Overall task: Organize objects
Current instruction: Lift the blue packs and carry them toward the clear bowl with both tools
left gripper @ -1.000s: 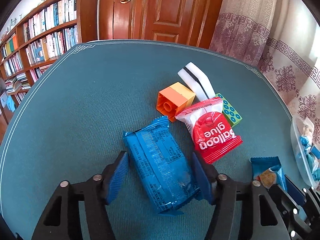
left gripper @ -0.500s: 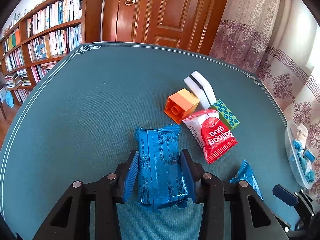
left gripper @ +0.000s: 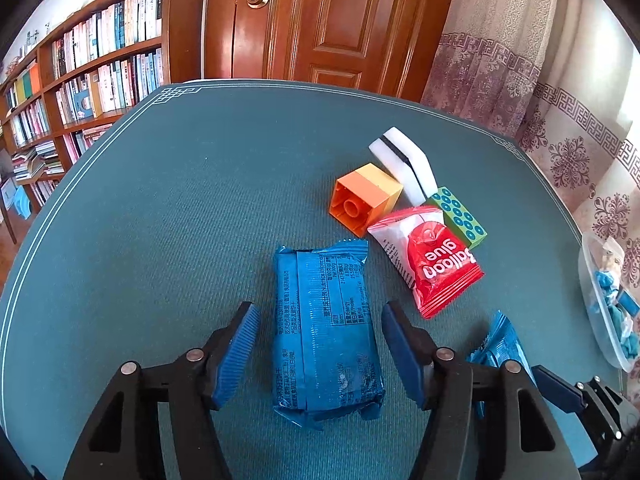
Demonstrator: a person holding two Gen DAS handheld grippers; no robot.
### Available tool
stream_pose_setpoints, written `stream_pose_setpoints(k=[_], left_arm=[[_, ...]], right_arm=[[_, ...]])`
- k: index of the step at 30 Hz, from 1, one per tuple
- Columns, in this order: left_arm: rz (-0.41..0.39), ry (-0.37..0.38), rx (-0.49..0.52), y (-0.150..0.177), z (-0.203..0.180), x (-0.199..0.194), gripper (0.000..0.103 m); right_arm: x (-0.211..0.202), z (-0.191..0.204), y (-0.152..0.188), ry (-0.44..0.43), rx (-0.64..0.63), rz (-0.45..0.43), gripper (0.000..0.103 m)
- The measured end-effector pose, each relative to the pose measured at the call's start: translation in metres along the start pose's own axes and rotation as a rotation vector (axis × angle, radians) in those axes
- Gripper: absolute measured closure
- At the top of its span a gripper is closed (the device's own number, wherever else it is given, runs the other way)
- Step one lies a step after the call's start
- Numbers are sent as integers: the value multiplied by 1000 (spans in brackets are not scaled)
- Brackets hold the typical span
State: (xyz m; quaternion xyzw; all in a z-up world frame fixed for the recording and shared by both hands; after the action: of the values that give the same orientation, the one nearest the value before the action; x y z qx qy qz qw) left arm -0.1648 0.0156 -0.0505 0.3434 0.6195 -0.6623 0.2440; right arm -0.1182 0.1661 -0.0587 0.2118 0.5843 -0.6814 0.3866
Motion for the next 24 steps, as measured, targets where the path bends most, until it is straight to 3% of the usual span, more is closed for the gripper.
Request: stream_pose_setpoints(k=[4,7,10,11,24], left_arm=[[-5,-15,13,0,0,1,36],[-6,-28,30,1,-2,1,38],[-12,-30,33,0,-1,0,58],[-12,-29,30,0,0,-1,60],[-77,0,62,-9,-18,-22,60]], right_arm=[[0,-1,0,14,-12,-9,58],[-1,-1,1,6,-8,-10,60],[-4,-1,2,-7,0,-11,60],[-6,-1,2,-11,3,-14,60],[-45,-18,-10,-13,58,-98,60]])
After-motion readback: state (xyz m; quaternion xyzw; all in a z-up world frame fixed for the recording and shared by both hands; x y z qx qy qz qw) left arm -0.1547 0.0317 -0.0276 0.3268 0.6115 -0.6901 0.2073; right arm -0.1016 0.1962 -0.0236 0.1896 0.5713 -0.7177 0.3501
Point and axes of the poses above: each gripper's, at about its wrist camera, not at the fingertips, and x roughly the way its jaws point, z to its left, y to its underside, the point moved 9 cm from there along x, roughly the way its jaws point, and after that the axes turned 12 degrees about x, right-handed, at the moved point
